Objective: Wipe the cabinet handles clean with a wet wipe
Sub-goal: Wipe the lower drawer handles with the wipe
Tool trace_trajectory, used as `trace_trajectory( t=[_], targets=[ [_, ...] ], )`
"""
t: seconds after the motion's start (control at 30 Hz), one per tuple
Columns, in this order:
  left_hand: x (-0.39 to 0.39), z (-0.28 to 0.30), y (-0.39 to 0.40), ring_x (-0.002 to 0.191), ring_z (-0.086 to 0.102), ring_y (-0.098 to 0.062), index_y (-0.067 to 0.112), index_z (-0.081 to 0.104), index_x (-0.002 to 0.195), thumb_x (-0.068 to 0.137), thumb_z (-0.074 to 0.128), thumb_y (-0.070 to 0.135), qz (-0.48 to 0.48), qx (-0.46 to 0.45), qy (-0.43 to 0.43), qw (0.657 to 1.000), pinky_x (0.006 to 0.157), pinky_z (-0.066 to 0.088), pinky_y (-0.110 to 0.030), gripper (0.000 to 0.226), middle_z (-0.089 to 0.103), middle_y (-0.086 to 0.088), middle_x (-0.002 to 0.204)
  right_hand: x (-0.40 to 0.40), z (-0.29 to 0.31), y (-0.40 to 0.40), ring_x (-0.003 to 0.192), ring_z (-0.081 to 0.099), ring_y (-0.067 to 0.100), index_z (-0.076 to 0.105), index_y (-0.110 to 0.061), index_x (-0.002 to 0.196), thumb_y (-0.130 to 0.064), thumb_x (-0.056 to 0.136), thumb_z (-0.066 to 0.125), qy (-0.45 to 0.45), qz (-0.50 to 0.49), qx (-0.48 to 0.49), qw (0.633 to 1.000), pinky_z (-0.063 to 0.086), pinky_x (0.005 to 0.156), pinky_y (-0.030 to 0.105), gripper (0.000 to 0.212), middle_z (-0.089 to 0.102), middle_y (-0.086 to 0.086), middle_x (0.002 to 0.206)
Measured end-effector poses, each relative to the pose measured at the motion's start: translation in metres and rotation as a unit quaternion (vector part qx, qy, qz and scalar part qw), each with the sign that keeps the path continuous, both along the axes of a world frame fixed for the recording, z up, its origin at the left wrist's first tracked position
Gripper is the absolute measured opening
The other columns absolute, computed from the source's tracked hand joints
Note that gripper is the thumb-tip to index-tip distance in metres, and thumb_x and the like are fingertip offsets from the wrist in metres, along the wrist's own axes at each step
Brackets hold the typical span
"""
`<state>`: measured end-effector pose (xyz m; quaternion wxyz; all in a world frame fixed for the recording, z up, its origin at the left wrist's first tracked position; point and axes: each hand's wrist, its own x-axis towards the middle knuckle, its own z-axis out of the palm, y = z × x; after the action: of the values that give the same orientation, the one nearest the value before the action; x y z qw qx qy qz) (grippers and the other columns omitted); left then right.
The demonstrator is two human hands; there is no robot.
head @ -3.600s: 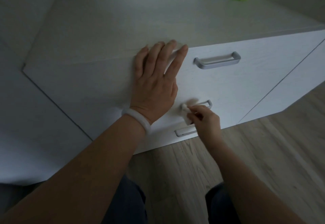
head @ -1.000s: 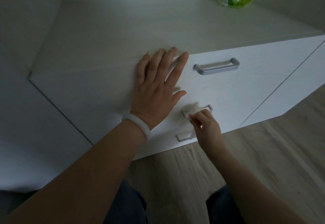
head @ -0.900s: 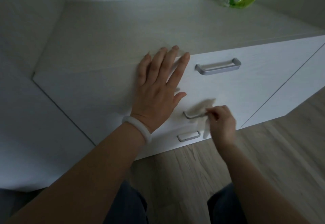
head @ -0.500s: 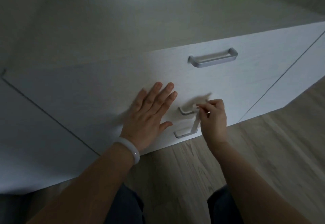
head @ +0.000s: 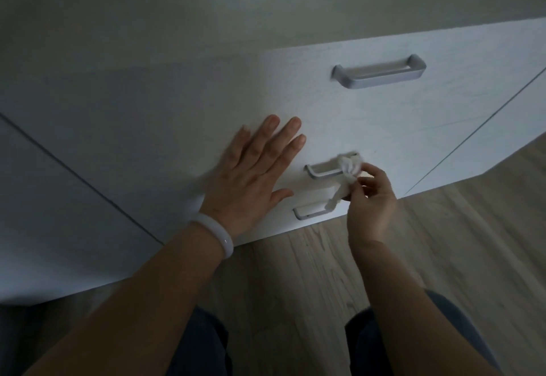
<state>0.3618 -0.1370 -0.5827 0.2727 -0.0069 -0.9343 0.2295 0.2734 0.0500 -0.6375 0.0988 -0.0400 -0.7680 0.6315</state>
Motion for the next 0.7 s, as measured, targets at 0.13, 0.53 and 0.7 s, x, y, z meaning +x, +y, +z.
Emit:
trace_trajectory(
  t=[0.13,0.53,0.7],
  targets=[
    [0.000,-0.004,0.003,0.149,-0.016,-0.025,0.021,0.010,0.157,0.090,0.050,0.061,0.001,0.018,0.011,1.000,0.119,-0.013,-0.047,0.088,-0.002,-0.002,0.165,0.019,-0.034,-0.002,0.077,0.060,0.009,0.055,-0.016,0.106,-0.007,0.092,0.060,-0.108,-0.002,0.102,0.989,0.051,0.063,0.021,0.018,0.058,-0.008,0.082],
    [-0.010,-0.031,0.011,0.147,-0.026,-0.026,0.022,0.003,0.157,0.093,0.040,0.065,0.038,0.038,0.064,0.996,0.117,-0.017,-0.049,0.086,-0.013,-0.001,0.164,0.003,-0.105,-0.005,0.091,0.065,0.012,0.064,-0.015,0.122,-0.004,0.091,0.058,-0.187,0.136,0.114,0.966,0.050,0.081,0.023,0.033,0.063,0.004,0.111],
    [-0.007,-0.027,0.013,0.146,-0.025,-0.024,0.022,0.006,0.157,0.092,0.046,0.063,0.025,0.060,0.059,0.996,0.118,-0.016,-0.048,0.086,-0.002,-0.001,0.163,-0.012,-0.106,-0.001,0.088,0.065,0.015,0.074,-0.017,0.104,-0.014,0.088,0.067,-0.145,0.126,0.170,0.966,0.046,0.077,0.019,0.018,0.057,0.006,0.107]
  ],
)
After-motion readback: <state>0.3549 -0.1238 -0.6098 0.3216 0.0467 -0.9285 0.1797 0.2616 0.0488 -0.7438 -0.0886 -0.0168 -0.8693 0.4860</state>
